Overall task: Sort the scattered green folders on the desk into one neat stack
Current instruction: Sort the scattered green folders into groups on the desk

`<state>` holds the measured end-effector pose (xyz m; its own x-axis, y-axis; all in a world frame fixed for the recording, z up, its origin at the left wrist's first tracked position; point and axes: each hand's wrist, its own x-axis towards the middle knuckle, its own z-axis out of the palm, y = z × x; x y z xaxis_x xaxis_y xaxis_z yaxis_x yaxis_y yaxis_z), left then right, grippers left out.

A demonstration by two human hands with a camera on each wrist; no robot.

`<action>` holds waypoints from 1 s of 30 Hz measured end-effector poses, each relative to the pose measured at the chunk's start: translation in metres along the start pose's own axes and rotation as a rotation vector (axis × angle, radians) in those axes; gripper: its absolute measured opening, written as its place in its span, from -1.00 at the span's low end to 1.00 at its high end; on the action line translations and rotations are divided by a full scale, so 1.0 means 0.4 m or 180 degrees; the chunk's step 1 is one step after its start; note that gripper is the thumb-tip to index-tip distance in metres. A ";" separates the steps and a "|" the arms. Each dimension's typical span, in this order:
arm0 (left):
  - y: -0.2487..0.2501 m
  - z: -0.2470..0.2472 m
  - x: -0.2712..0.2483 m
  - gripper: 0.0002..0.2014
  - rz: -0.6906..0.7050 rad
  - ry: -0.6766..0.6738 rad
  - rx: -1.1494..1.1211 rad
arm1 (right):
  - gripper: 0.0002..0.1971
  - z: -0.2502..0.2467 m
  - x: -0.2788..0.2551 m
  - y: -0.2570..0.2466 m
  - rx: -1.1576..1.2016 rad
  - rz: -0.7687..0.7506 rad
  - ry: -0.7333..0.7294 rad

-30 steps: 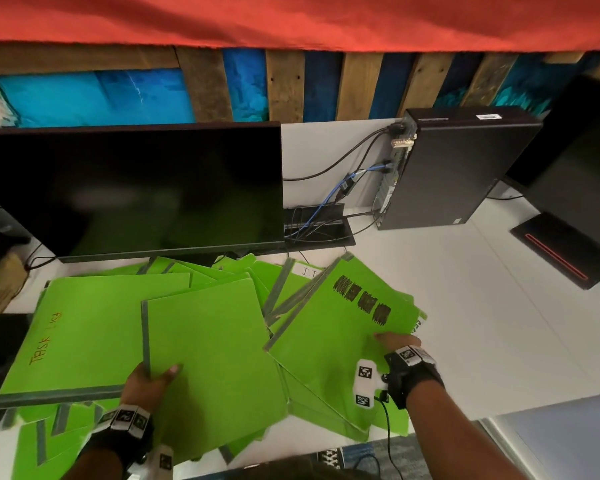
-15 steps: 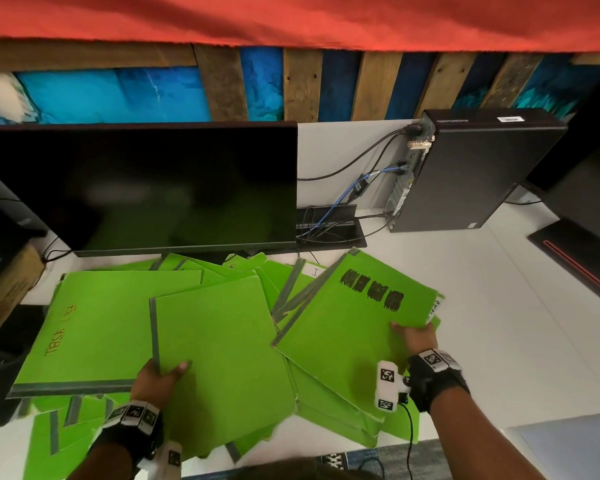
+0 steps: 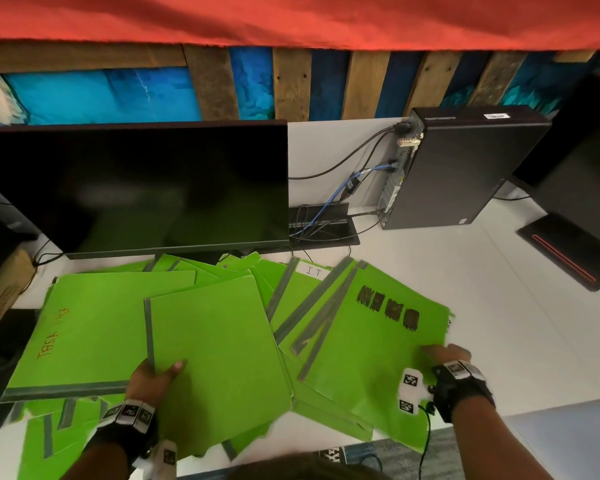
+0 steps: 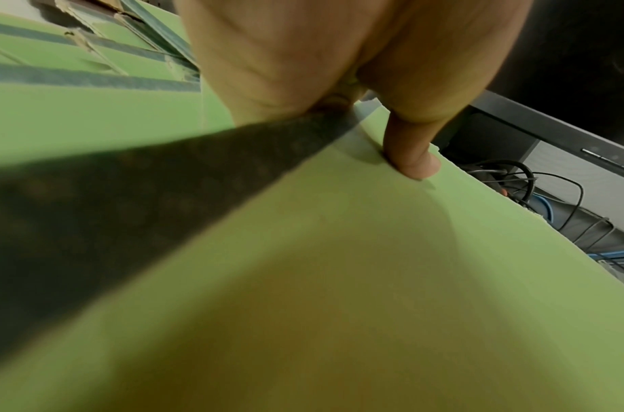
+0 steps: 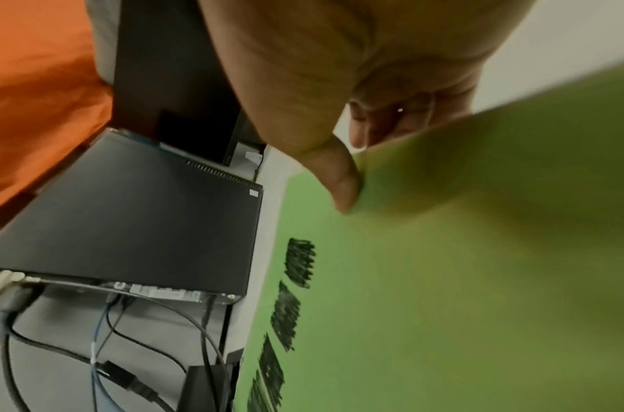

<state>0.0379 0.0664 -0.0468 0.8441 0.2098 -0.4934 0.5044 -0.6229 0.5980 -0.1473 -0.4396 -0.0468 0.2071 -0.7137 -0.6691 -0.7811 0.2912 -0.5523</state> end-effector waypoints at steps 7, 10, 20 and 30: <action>0.008 -0.005 -0.015 -0.54 -0.0006 0.0004 -0.0199 | -0.74 0.019 -0.020 -0.043 0.0657 -0.0699 0.0226; 0.001 -0.011 -0.009 -0.56 0.0001 -0.0017 -0.0352 | -0.79 0.022 -0.058 -0.074 0.0854 -0.0948 0.0038; 0.020 0.023 -0.013 -0.66 0.0272 -0.0050 -0.0933 | -0.54 0.297 -0.127 -0.131 0.0089 -0.1181 -0.0899; 0.021 0.049 -0.119 -0.21 0.0529 -0.0265 -0.0919 | -0.56 0.521 -0.280 -0.156 -0.1272 -0.1949 -0.1310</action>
<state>-0.0015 0.0364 -0.0306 0.9073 0.0538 -0.4170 0.4020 -0.4019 0.8227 0.0010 -0.2451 -0.0410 0.8004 -0.3603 -0.4790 -0.5945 -0.3751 -0.7112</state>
